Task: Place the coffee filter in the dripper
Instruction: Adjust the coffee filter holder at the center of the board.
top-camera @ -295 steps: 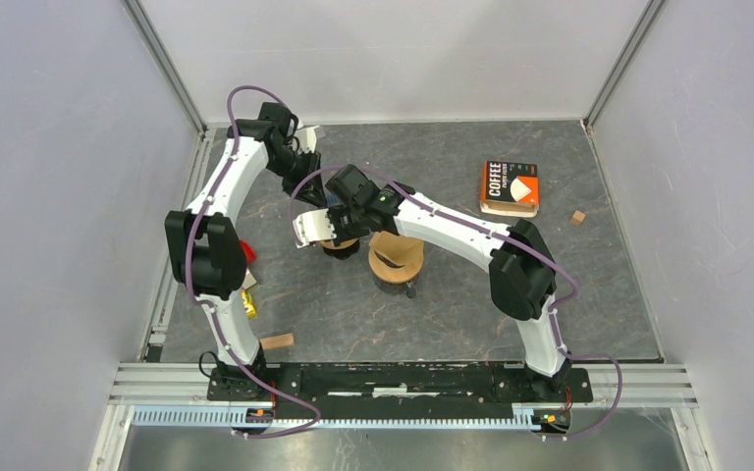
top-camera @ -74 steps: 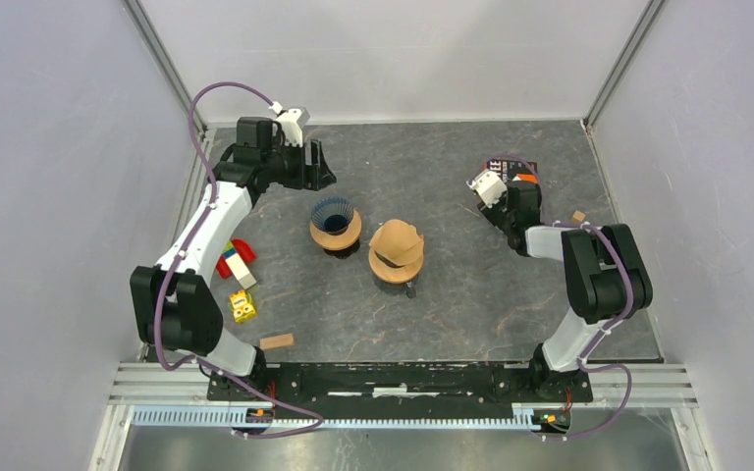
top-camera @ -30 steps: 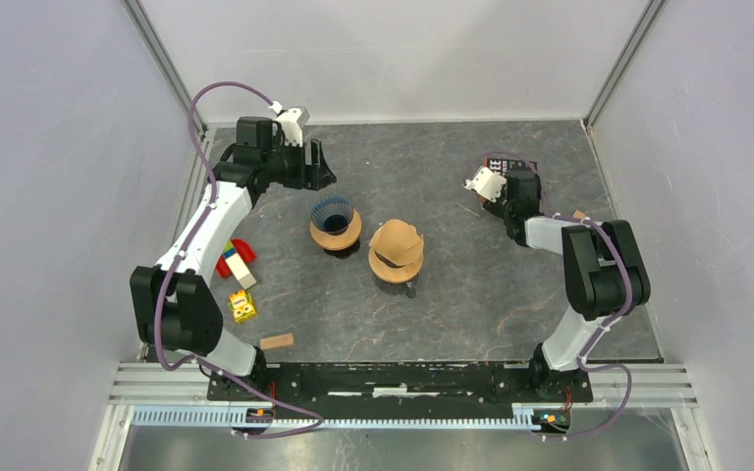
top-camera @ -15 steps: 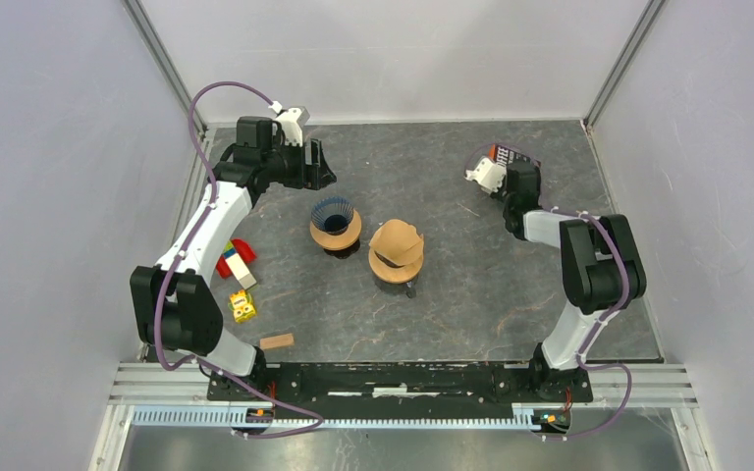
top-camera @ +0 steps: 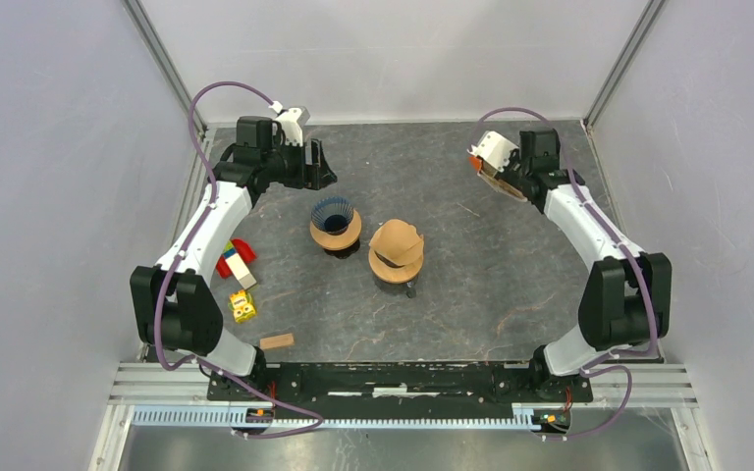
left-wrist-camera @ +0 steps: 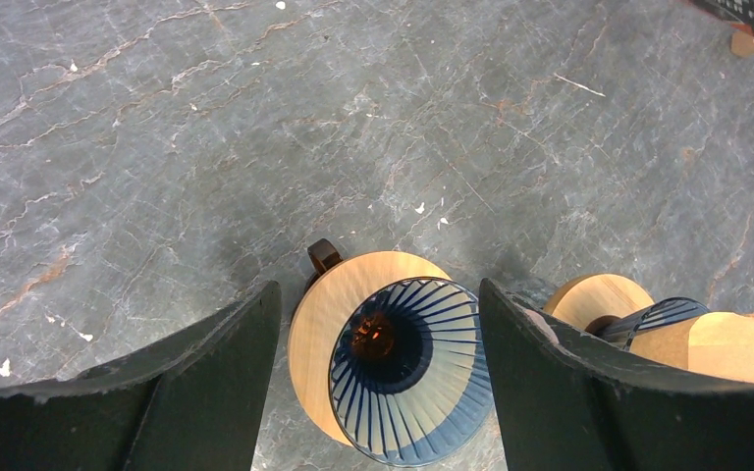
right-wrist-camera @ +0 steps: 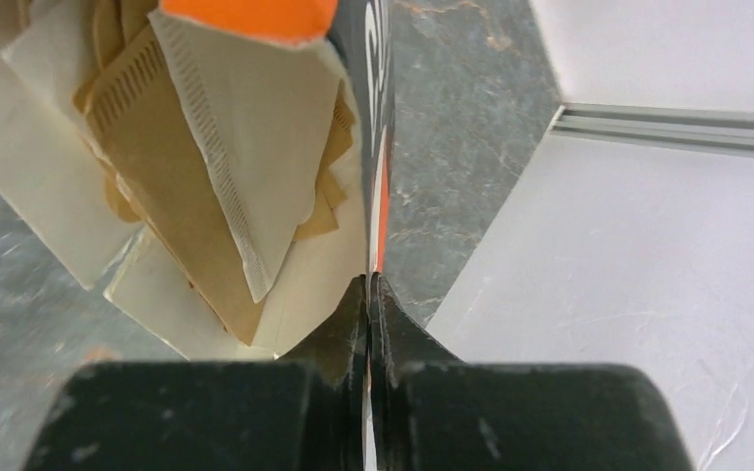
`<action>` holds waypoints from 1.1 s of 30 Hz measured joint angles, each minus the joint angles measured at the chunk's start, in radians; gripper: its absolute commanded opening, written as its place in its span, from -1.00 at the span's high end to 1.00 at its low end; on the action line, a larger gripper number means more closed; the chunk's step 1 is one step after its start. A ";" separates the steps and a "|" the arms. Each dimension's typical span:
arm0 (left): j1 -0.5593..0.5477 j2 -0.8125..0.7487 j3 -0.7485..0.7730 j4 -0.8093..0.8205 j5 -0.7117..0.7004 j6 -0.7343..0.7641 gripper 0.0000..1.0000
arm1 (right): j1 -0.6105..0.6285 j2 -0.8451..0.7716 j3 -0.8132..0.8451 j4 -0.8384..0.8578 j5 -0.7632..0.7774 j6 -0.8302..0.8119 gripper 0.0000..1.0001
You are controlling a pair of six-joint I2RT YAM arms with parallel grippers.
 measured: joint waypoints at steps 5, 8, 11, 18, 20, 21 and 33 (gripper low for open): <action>0.000 0.000 0.000 0.000 0.016 0.000 -0.60 | 0.001 -0.008 0.113 -0.270 -0.081 0.014 1.00; 0.000 0.000 0.000 0.000 0.021 0.000 -0.60 | 0.003 -0.006 0.145 -0.399 -0.109 0.014 0.98; 0.000 0.000 0.000 0.000 0.023 -0.001 -0.60 | 0.005 0.005 0.159 -0.497 -0.123 0.010 0.96; 0.000 0.000 0.000 0.000 0.035 -0.003 -0.60 | 0.006 0.087 0.213 -0.670 -0.133 -0.010 0.87; 0.000 0.000 0.000 0.000 0.039 -0.003 -0.60 | 0.006 0.127 0.245 -0.699 -0.132 -0.020 0.81; 0.000 0.000 0.000 0.000 0.040 -0.003 -0.60 | 0.006 0.146 0.264 -0.712 -0.129 -0.024 0.77; 0.000 0.000 0.000 0.000 0.041 -0.003 -0.60 | 0.007 0.299 0.475 -0.768 -0.127 -0.032 0.19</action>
